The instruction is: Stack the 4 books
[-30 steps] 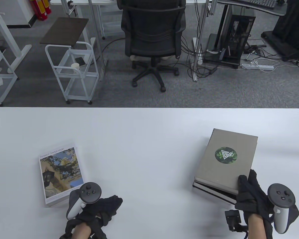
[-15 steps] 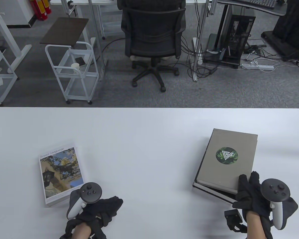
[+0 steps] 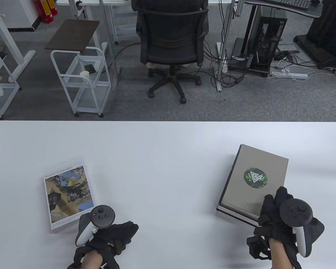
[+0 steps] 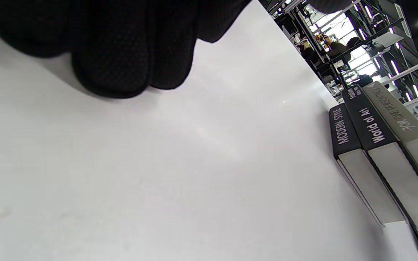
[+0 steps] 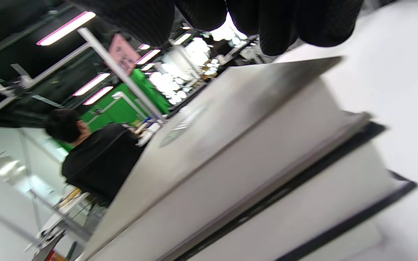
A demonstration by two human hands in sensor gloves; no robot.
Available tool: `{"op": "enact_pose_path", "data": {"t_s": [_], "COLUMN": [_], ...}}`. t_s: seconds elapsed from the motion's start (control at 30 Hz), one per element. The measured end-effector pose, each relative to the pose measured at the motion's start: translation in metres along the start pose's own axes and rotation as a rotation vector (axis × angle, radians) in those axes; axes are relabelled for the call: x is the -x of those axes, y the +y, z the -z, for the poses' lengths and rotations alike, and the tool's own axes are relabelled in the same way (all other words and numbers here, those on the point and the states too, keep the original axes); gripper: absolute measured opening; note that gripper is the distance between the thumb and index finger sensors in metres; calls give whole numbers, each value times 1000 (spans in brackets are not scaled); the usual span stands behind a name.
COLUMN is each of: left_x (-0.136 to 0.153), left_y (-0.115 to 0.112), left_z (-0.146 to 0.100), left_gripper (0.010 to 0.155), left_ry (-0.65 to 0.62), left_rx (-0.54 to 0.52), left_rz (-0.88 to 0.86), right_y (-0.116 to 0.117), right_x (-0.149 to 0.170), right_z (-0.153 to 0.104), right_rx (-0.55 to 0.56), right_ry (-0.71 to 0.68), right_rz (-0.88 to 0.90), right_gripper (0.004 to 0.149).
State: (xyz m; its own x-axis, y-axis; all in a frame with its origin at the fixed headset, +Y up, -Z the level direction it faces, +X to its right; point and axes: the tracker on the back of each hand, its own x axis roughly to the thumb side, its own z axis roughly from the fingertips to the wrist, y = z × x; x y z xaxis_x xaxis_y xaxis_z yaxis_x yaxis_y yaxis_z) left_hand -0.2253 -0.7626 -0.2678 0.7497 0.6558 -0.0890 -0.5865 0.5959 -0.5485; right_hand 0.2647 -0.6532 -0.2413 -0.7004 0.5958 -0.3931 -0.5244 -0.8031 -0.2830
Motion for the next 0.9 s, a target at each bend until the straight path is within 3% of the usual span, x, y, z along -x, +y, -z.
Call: {"op": "enact_pose_path", "data": {"t_s": [0.17, 0.27, 0.47, 0.53, 0.73, 0.77, 0.9], "left_x": [1, 1, 2, 2, 5, 6, 8], "left_y": [-1, -1, 0, 0, 1, 1, 2], "left_z": [0, 0, 0, 0, 0, 1, -2], "left_gripper": [74, 74, 74, 74, 74, 74, 74], "left_ry": [5, 10, 18, 18, 25, 28, 36], "left_rx": [3, 3, 9, 7, 1, 0, -2], "left_rz": [-4, -9, -17, -16, -38, -41, -62], "right_y": [21, 46, 108, 129, 181, 185, 193], "right_x": [-54, -90, -134, -138, -122, -122, -117], "right_z": [-23, -44, -80, -86, -92, -94, -96], "right_rx": [-72, -167, -538, -580, -580, -614, -532], "right_ry": [-240, -413, -592, -610, -618, -638, -671], "right_rz": [89, 117, 203, 170, -48, -86, -245], "right_gripper": [61, 62, 63, 64, 63, 63, 63]}}
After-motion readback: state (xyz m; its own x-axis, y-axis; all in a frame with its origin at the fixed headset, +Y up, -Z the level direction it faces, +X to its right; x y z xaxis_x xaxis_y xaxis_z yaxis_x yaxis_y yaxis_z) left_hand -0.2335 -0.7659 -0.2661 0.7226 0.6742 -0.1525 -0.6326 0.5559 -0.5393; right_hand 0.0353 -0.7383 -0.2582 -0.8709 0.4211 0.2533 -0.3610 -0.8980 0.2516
